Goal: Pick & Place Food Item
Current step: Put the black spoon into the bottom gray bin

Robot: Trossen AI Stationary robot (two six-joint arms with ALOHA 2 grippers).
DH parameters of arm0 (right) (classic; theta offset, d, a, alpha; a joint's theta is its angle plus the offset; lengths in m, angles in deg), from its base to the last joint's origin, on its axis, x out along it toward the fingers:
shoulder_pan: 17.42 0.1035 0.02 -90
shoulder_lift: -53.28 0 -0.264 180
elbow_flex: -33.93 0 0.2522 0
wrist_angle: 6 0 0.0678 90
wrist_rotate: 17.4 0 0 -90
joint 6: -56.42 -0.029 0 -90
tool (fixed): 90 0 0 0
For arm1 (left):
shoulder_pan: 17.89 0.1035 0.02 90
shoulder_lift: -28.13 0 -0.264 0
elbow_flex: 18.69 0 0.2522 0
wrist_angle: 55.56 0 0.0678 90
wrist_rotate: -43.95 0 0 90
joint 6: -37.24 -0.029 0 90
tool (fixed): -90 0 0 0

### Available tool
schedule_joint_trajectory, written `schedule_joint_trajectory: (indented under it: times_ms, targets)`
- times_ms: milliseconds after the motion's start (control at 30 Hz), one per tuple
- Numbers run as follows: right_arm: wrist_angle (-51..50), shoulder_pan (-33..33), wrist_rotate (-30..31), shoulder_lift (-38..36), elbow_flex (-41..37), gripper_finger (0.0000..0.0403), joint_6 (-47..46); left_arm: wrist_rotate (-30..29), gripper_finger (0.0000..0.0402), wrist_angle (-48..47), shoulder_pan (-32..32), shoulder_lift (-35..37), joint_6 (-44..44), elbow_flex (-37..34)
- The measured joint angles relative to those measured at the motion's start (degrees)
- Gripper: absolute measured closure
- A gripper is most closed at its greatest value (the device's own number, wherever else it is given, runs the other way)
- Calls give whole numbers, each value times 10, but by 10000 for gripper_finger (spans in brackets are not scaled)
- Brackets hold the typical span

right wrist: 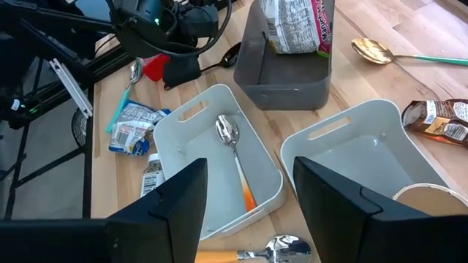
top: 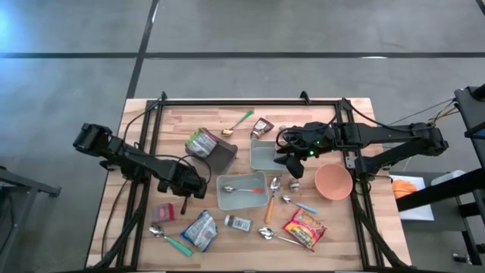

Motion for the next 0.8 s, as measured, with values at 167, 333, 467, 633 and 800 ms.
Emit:
schedule_joint_trajectory:
  times_ms: [167,333,467,633,800]
  targets:
    - [0,0,0,0,0,203,0,-4,399,-1,0,1,9,0]
    - [0,0,0,0,0,203,0,-14,401,-1,0,16,36,-4]
    - [0,0,-1,0,0,203,0,-45,401,-10,0,36,51,-8]
    - [0,0,-2,0,0,203,0,-47,401,-10,0,59,54,-7]
    - [0,0,-9,0,0,203,2,-39,401,-13,-1,80,53,-6]
